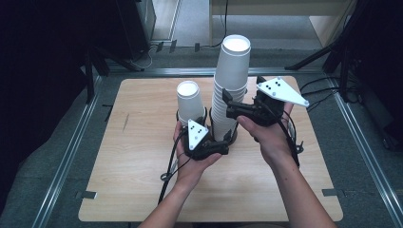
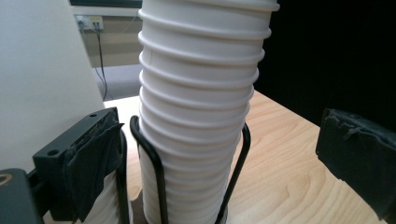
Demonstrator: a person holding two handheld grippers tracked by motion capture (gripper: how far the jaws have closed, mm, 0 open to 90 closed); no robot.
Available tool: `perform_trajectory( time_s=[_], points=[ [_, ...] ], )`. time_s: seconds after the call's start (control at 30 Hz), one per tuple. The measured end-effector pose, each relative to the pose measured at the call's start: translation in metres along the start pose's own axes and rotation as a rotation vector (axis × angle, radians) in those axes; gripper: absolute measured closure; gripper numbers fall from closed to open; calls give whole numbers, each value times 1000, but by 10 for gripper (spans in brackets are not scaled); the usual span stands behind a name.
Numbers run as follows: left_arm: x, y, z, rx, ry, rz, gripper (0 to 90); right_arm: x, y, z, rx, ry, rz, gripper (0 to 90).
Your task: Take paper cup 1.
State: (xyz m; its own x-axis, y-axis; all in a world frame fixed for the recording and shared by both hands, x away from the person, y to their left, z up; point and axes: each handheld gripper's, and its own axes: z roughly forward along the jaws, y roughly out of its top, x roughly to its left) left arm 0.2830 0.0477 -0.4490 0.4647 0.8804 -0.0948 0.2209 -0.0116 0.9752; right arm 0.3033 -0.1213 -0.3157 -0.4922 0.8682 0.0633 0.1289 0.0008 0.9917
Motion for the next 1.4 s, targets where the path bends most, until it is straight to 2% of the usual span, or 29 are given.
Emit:
perform_trajectory(
  time_s=[0.17,0.23,0.27,0.37,0.43,0.53,0.63,0.73,0.83,0.87,0.9,0.93,1.0,1.07,1.23,1.4],
  points=[
    [-4,6,12,-6,19,19,3,-7,5,9,-3,-7,40,0],
    [-5,7,17,-8,37,38,3,-7,7,17,8,10,48,0],
    [-7,7,22,-15,62,46,5,-7,7,19,15,10,42,0],
    [-9,8,28,-34,72,46,17,-5,8,27,21,16,46,0],
    [-9,9,30,-40,74,39,65,-3,10,31,29,18,61,0],
    [-11,10,35,-42,69,25,65,-2,11,35,30,15,67,0],
    [-13,12,39,-47,85,30,65,-1,12,40,25,8,69,0],
    [-14,12,41,-60,114,45,68,0,14,49,42,-13,50,0],
    [-16,12,43,-65,131,50,69,0,15,53,47,-22,56,8],
    [-15,13,45,-55,149,46,77,-1,15,54,53,-34,59,10],
    [-15,13,45,-55,149,46,113,-1,15,54,53,-34,59,10],
    [-14,14,47,-59,146,21,105,-1,14,57,56,-48,71,45],
    [-14,14,47,-56,146,26,102,-1,13,58,55,-43,71,56],
    [-13,15,48,-58,144,27,96,1,11,60,51,-52,51,86],
    [-12,14,49,-64,137,22,87,-2,11,62,60,-53,63,78],
    [-11,15,48,-58,130,17,94,-2,11,64,46,-46,68,105]
  ],
)
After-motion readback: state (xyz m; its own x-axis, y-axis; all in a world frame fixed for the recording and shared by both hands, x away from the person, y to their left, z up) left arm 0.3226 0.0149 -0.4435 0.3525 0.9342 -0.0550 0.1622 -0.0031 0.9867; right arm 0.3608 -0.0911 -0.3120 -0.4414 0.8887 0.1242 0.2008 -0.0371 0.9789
